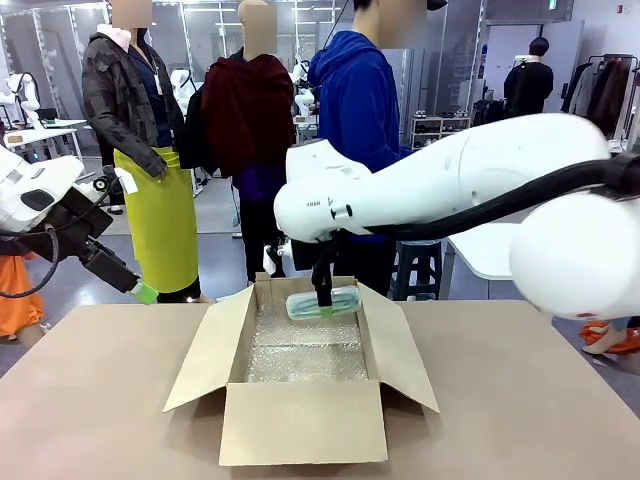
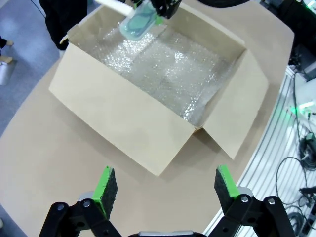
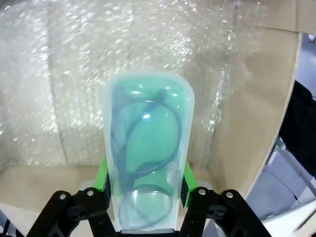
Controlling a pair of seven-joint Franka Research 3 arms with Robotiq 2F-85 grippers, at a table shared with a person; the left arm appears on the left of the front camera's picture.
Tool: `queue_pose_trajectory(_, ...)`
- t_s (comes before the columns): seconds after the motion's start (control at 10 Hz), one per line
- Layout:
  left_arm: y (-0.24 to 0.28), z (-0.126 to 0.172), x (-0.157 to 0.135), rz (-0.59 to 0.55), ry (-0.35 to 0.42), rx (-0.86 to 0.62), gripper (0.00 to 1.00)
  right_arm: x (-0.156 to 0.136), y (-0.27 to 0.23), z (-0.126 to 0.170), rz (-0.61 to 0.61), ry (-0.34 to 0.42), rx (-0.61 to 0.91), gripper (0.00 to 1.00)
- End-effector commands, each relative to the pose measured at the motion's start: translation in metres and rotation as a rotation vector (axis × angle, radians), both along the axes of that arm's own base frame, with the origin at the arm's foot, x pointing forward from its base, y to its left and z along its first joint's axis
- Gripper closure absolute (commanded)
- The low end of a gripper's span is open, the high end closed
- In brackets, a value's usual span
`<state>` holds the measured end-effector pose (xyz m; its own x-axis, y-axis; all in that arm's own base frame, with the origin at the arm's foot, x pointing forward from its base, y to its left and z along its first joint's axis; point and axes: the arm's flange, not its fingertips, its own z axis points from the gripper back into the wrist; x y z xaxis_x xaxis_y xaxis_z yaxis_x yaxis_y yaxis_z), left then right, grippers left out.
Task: Pack the glasses set securely to prepare it for shipping.
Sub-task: Place the Glasses case inside the Package Box.
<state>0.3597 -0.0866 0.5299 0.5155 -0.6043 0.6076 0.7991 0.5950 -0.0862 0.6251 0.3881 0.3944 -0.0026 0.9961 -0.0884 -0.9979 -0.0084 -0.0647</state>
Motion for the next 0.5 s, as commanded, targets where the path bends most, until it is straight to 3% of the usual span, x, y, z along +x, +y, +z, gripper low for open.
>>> queue_pose_trajectory(0.0, 0.003, 0.001, 0.0, -0.022, -0.002, -0.006, 0.0, 0.016, 0.015, -0.015, 0.02, 0.017, 0.078, 0.66)
queue_pose_trajectory(0.2, 0.003, 0.001, 0.0, -0.022, -0.002, -0.006, 0.0, 0.021, 0.015, -0.035, 0.016, 0.047, 0.108, 0.66)
queue_pose_trajectory(0.3, 0.003, 0.001, 0.0, -0.022, -0.002, -0.006, 0.0, 0.021, 0.012, -0.034, 0.022, 0.075, 0.126, 0.11)
queue_pose_trajectory(0.4, 0.003, 0.001, 0.0, -0.022, -0.002, -0.006, 0.0, 0.02, 0.011, -0.03, 0.024, 0.071, 0.121, 0.06)
